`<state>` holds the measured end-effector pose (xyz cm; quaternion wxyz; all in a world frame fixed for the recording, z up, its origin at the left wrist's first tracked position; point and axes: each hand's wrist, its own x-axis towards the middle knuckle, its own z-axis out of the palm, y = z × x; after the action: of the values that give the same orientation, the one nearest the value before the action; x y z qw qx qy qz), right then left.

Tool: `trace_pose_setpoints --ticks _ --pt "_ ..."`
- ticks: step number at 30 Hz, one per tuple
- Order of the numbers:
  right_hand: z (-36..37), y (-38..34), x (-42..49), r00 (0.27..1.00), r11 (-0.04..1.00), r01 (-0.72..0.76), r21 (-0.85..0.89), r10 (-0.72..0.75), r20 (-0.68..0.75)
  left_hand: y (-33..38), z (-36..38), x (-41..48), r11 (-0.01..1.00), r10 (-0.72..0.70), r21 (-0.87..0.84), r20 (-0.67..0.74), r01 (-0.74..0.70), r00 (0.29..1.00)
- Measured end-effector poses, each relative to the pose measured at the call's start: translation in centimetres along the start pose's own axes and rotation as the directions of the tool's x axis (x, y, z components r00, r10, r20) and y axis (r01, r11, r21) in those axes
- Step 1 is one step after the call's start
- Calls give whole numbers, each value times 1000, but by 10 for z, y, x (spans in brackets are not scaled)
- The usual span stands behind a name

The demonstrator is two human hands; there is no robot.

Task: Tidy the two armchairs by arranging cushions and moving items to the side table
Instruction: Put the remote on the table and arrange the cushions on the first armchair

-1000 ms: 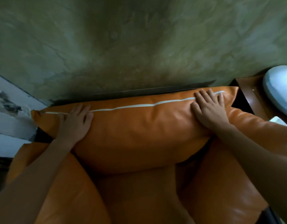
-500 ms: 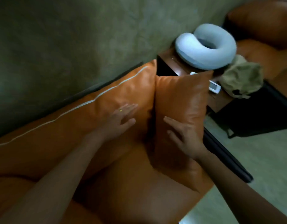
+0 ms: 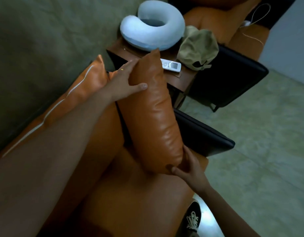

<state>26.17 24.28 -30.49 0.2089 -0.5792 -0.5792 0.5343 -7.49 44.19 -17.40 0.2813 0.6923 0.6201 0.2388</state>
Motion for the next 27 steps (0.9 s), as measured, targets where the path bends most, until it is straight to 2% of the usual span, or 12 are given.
trace_pose_setpoints --ticks 2,6,9,14,19,22,27 --pt "5 9 3 999 998 -53 41 53 -5 -3 -2 8 999 -42 -8 -4 41 999" --pt "11 18 3 964 956 -266 121 267 8 -8 -4 16 985 -157 78 31 154 987" --pt "4 19 2 970 962 -226 155 237 -55 -4 -7 16 985 -145 97 -5 145 989" --pt "-25 18 -20 970 971 -211 112 222 -95 9 -5 1 993 -103 65 5 103 995" --pt "-79 32 -70 949 958 -280 -56 268 -163 16 27 -38 991 -132 25 41 131 990" --pt "-107 36 -89 942 940 -309 -142 282 -183 6 60 -71 969 -192 -134 108 206 975" --pt "-139 44 -83 942 911 -330 -246 301 -150 -20 110 -113 884 -321 -322 106 338 941"
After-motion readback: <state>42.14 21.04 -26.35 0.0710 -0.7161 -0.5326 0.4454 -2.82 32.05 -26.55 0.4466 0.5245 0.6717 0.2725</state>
